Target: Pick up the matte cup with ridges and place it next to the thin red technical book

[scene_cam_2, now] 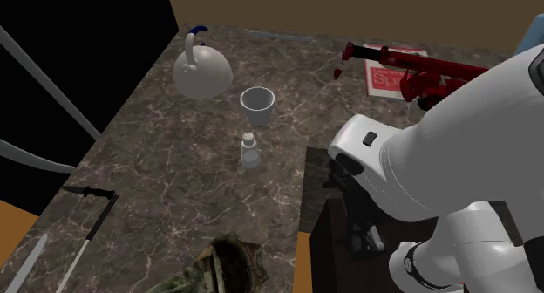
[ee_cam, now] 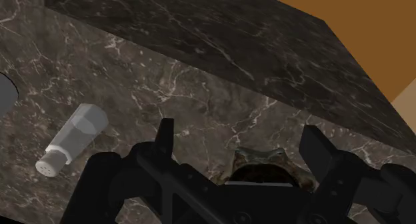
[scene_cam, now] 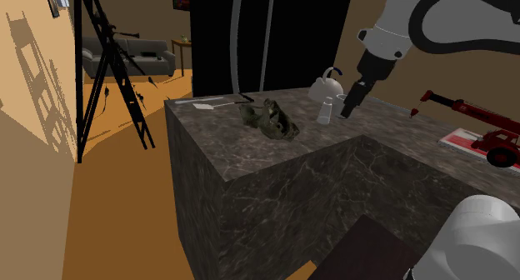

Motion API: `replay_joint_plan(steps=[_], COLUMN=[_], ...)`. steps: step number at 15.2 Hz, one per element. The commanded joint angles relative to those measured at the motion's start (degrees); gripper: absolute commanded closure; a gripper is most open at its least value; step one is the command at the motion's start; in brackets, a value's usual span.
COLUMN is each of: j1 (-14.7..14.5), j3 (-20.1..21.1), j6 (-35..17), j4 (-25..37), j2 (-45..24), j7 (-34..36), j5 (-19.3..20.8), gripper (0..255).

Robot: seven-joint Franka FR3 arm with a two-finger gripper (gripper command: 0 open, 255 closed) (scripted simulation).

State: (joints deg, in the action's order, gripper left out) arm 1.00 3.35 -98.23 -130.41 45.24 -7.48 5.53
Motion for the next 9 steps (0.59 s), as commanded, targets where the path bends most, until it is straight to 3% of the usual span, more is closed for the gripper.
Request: replay_joint_plan(steps=[1, 9], j1=[0.0, 1.0], j3=[0.0, -10.91], j6=[0.0, -4.73], j4=[0.0, 2.25], j2=[0.0, -6.66], j7=[0.0, -14.93], j5=[0.0, 4.67], gripper=[0, 0])
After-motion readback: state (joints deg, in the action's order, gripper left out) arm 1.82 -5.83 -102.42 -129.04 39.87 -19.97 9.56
